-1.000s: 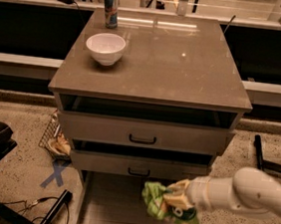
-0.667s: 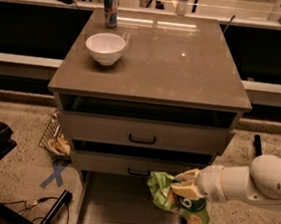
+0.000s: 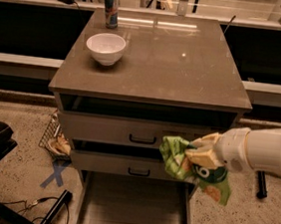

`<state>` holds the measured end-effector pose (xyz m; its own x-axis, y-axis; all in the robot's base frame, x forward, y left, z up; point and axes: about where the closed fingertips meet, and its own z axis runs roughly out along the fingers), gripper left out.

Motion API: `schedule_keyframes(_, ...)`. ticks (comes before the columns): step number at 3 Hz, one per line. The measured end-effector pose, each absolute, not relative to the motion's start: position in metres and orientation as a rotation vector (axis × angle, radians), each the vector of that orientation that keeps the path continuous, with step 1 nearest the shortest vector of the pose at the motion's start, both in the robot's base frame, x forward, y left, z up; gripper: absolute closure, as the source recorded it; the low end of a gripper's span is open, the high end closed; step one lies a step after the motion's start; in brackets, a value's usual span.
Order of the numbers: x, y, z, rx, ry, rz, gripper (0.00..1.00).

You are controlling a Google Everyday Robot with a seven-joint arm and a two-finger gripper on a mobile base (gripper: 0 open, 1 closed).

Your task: Pick green rice chip bag from bottom drawer and place on counter

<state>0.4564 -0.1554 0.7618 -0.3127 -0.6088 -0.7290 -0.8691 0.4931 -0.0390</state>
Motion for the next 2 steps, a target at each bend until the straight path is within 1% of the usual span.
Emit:
schedule_keyframes(1, 0.4740, -0.1526, 0.8385, -1.225, 2.010, 0.284, 1.00)
schedule_keyframes(2, 0.4739, -0.1525, 0.8381, -1.226, 2.010, 0.285, 1.00)
